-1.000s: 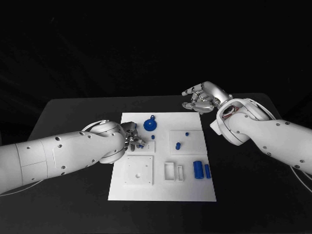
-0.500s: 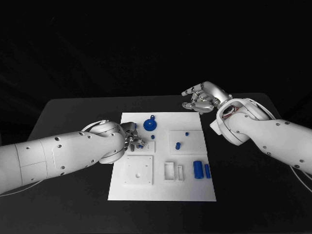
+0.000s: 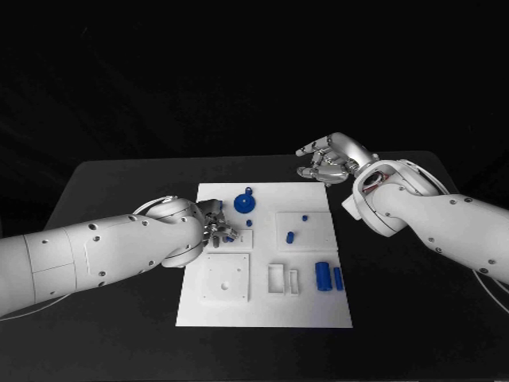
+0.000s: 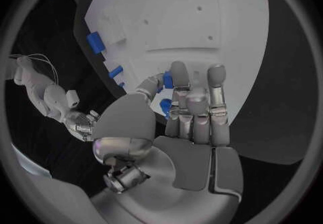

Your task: Assemble the parts on the task board

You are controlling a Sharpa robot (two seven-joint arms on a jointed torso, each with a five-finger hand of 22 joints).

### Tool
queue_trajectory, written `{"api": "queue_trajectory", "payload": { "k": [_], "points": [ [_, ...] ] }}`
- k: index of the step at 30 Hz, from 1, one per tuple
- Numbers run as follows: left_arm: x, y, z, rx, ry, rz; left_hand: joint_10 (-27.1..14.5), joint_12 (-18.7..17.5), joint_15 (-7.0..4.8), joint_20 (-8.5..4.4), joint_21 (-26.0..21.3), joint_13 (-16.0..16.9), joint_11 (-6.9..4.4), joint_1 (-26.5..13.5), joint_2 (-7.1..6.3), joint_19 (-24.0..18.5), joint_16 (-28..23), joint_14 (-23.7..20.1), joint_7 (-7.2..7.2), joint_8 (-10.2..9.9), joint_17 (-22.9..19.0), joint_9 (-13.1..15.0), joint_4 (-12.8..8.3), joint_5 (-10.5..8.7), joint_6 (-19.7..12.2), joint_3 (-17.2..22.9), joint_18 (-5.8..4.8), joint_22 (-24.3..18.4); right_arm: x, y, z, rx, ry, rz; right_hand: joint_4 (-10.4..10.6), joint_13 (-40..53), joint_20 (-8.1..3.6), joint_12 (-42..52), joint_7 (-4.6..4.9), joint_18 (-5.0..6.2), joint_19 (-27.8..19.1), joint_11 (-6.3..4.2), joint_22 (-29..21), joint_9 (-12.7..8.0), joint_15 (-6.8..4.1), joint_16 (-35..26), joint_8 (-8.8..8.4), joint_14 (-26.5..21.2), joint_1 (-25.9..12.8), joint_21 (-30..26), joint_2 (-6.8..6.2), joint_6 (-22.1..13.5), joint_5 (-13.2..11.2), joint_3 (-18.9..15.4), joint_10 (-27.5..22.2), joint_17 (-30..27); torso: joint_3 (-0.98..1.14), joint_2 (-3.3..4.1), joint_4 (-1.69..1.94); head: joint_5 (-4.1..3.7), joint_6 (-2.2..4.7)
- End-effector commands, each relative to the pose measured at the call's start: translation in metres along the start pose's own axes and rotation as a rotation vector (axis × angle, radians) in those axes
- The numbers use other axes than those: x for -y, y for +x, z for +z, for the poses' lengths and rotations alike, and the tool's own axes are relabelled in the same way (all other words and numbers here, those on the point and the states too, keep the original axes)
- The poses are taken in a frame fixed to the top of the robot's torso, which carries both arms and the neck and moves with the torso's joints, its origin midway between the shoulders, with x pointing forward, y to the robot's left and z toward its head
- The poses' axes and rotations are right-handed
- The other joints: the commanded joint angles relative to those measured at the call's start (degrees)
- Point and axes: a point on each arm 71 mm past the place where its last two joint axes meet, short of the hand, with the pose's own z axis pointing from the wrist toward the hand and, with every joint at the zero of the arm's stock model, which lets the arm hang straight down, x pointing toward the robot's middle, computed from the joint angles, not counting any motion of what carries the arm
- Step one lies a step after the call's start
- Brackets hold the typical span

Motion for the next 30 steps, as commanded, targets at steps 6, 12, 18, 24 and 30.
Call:
{"api": "queue_trajectory", "payload": {
  "k": [6,12,18,24,30],
  "points": [
    [-0.0002,0.0027,-0.0007,-0.024,-0.004,0.008,3.2,0.3,-1.3,0.02,0.3,-0.1,-1.46,0.1,0.52,0.3,-0.2,1.3,-3.85,0.4,0.0,0.0,-6.6,0.27,3.3,6.4,0.07,1.1,-0.0002,0.0011,0.0001,-0.015,-0.001,-0.001,-0.1,-0.1,0.08,-0.1,0.17,0.46,-0.3,-0.11,2.7,0.0,0.0,-0.3,-0.17,-0.4,-0.4,0.0,0.0,-0.3,0.2,0.4,-0.4,-0.1,-0.02,0.01,0.0,0.0,-0.02],
    [-0.0011,0.003,-0.0008,-0.03,-0.006,0.011,3.2,0.3,-1.3,0.02,0.4,-0.1,-1.44,0.0,0.55,0.3,-0.2,1.3,-3.85,0.6,0.0,-0.3,-6.8,0.37,3.3,6.4,0.05,1.1,-0.0002,0.0013,0.0,-0.017,0.0,-0.002,-0.1,-0.1,0.08,-0.1,0.17,0.46,-0.3,-0.11,2.7,0.0,0.0,-0.3,-0.17,-0.4,-0.4,0.0,0.0,-0.3,0.2,0.4,-0.4,-0.1,-0.01,0.01,0.01,0.01,-0.1],
    [-0.0018,0.0032,-0.0007,-0.035,-0.008,0.014,3.2,0.3,-1.3,0.02,0.4,-0.1,-1.44,0.0,0.55,0.3,-0.2,1.3,-3.85,0.6,0.0,-0.3,-6.8,0.37,3.3,6.4,0.05,1.1,0.0,0.0013,0.0001,-0.018,0.001,-0.002,-0.1,-0.1,0.08,-0.1,0.17,0.46,-0.3,-0.11,2.7,0.0,0.0,-0.3,-0.17,-0.4,-0.4,0.0,0.0,-0.3,0.2,0.4,-0.4,-0.1,-0.02,0.01,0.0,0.02,-0.1],
    [-0.002,0.003,-0.0001,-0.036,-0.01,0.013,3.2,0.3,-1.28,0.02,0.4,-0.1,-1.41,-0.1,0.62,0.2,-0.4,1.2,-3.82,0.7,-0.1,-0.7,-6.8,0.09,3.1,6.4,0.03,1.1,-0.0001,0.0014,0.0001,-0.018,0.001,-0.002,-0.2,-0.1,0.09,-0.1,0.19,0.47,-0.3,-0.1,2.7,0.0,0.01,-0.4,-0.18,-0.4,-0.5,-0.1,0.0,-0.5,0.3,0.5,-0.4,-0.2,0.01,0.02,-0.01,-0.03,-0.08],
    [-0.0014,0.0028,0.001,-0.037,-0.011,0.012,3.3,0.4,-1.28,0.04,0.2,-0.1,-1.41,0.2,0.77,0.3,-0.4,1.4,-3.91,0.8,0.0,-1.4,-6.1,-1.43,3.5,5.8,-0.03,1.1,-0.0002,0.0016,0.0002,-0.019,0.002,-0.002,-0.2,-0.1,0.09,-0.1,0.19,0.47,-0.3,-0.1,2.7,0.0,0.01,-0.4,-0.18,-0.4,-0.5,-0.1,0.0,-0.5,0.3,0.5,-0.4,-0.2,0.04,0.01,-0.06,-0.03,-0.08]
  ]
}}
